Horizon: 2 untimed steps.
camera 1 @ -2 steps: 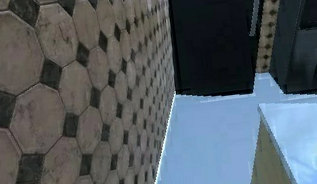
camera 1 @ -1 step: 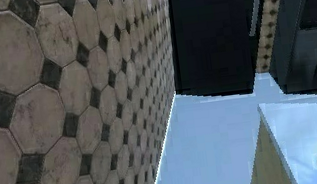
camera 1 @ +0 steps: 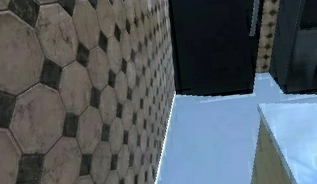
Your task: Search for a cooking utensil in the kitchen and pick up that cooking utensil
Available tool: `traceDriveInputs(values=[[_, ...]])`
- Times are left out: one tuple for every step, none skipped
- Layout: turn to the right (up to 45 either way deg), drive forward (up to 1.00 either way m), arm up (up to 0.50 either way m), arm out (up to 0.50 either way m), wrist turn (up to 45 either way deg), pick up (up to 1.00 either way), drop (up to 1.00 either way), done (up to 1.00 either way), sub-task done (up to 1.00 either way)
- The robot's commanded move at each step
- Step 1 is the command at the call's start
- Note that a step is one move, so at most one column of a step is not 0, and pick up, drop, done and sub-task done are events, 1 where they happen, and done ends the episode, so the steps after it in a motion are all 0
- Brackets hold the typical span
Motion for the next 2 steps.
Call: traceDriveInputs(values=[[0.0,0.00,0.00,0.00,45.0,0.00,0.00,0.00,0.00],[0.0,0.00,0.00,0.00,45.0,0.00,0.00,0.00,0.00]])
